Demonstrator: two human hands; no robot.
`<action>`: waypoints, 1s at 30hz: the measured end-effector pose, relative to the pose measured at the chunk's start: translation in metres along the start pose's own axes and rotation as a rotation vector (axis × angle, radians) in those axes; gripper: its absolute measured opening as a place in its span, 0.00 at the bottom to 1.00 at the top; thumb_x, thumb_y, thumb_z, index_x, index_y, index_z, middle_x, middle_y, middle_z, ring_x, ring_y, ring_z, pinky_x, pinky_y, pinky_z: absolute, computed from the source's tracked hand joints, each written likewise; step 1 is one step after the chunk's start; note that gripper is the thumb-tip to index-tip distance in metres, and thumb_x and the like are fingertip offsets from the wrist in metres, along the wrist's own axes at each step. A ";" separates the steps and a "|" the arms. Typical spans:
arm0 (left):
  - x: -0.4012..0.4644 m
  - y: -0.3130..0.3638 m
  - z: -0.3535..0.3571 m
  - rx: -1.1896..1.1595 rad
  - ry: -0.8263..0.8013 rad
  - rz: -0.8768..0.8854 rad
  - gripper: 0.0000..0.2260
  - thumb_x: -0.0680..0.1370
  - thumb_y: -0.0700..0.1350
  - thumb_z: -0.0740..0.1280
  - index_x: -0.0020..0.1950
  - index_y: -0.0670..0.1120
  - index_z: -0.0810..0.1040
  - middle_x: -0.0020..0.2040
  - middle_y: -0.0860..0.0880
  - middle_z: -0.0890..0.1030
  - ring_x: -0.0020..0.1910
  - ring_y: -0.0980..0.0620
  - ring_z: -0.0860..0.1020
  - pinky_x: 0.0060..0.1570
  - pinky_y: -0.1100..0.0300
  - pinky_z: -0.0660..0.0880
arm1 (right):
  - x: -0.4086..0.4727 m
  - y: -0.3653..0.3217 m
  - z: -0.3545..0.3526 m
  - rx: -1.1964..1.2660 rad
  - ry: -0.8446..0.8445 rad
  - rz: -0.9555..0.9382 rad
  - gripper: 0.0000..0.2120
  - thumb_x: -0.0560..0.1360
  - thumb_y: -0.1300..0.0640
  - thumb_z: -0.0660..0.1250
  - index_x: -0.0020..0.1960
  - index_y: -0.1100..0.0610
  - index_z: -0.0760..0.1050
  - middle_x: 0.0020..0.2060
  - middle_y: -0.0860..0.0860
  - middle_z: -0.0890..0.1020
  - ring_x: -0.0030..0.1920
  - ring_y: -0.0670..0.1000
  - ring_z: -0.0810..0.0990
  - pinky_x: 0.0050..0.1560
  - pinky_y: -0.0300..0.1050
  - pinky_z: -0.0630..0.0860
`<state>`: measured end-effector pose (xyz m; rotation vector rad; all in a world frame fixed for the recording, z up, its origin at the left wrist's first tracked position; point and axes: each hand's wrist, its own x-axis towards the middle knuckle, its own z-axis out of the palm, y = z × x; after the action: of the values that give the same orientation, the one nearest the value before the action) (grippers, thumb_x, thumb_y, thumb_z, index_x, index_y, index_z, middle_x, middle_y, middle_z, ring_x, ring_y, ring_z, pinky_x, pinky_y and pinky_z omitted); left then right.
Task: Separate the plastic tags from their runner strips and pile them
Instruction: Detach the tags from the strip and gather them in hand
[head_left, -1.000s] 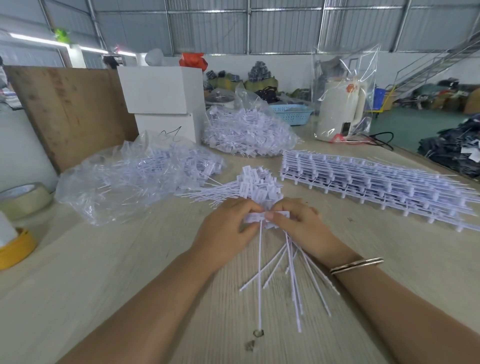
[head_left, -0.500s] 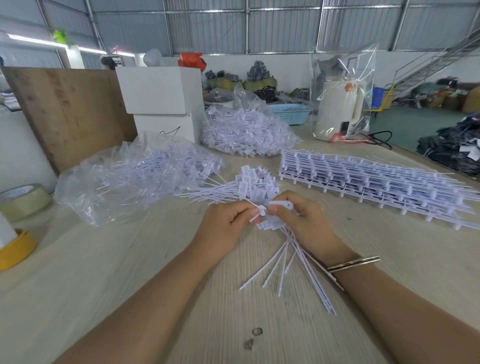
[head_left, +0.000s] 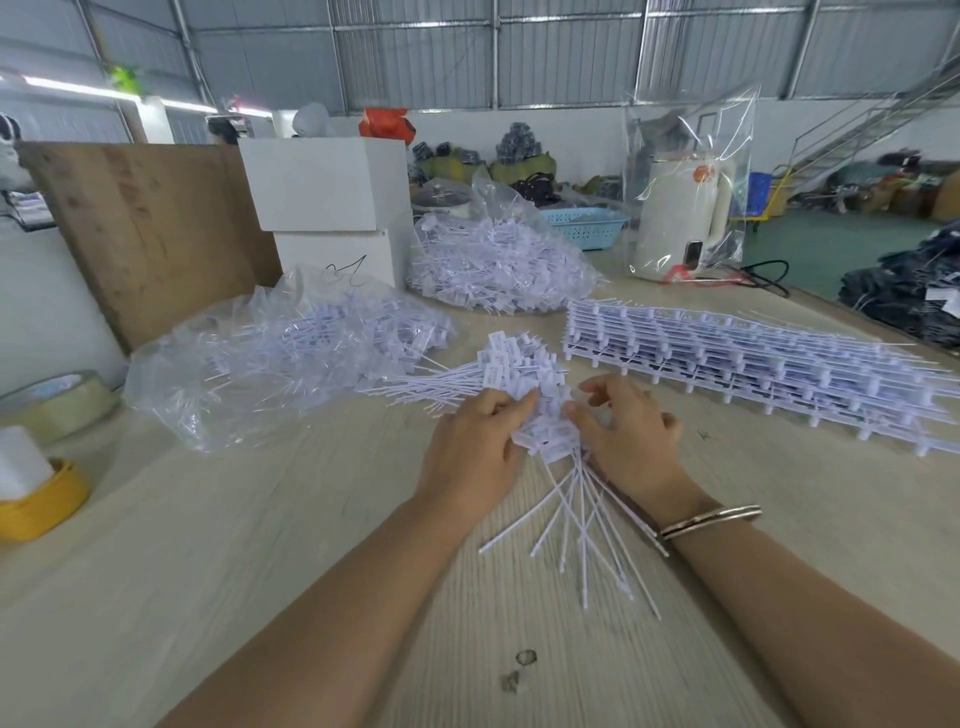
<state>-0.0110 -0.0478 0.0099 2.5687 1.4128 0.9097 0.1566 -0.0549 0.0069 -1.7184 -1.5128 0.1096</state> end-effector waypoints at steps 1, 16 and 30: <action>0.000 -0.001 -0.002 0.027 0.033 -0.058 0.24 0.75 0.37 0.62 0.71 0.50 0.69 0.59 0.50 0.73 0.54 0.49 0.74 0.57 0.53 0.70 | 0.001 -0.001 -0.003 -0.011 0.035 -0.022 0.09 0.76 0.46 0.63 0.54 0.47 0.72 0.47 0.43 0.74 0.54 0.47 0.71 0.51 0.44 0.54; -0.014 0.022 -0.016 0.053 -0.304 -0.224 0.16 0.78 0.58 0.55 0.46 0.51 0.78 0.45 0.52 0.74 0.51 0.49 0.73 0.55 0.50 0.69 | -0.022 -0.030 -0.036 -0.120 -0.752 -0.070 0.15 0.74 0.61 0.59 0.28 0.56 0.69 0.22 0.45 0.72 0.22 0.41 0.67 0.25 0.31 0.62; -0.012 0.029 -0.006 0.477 -0.371 -0.030 0.11 0.81 0.42 0.56 0.62 0.43 0.69 0.59 0.45 0.74 0.58 0.46 0.71 0.48 0.55 0.67 | -0.001 0.002 -0.034 0.272 0.119 0.036 0.19 0.73 0.68 0.56 0.32 0.49 0.76 0.19 0.44 0.71 0.19 0.45 0.66 0.19 0.34 0.58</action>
<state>0.0026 -0.0752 0.0188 2.8161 1.6966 0.0701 0.1768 -0.0731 0.0272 -1.5081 -1.3147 0.2180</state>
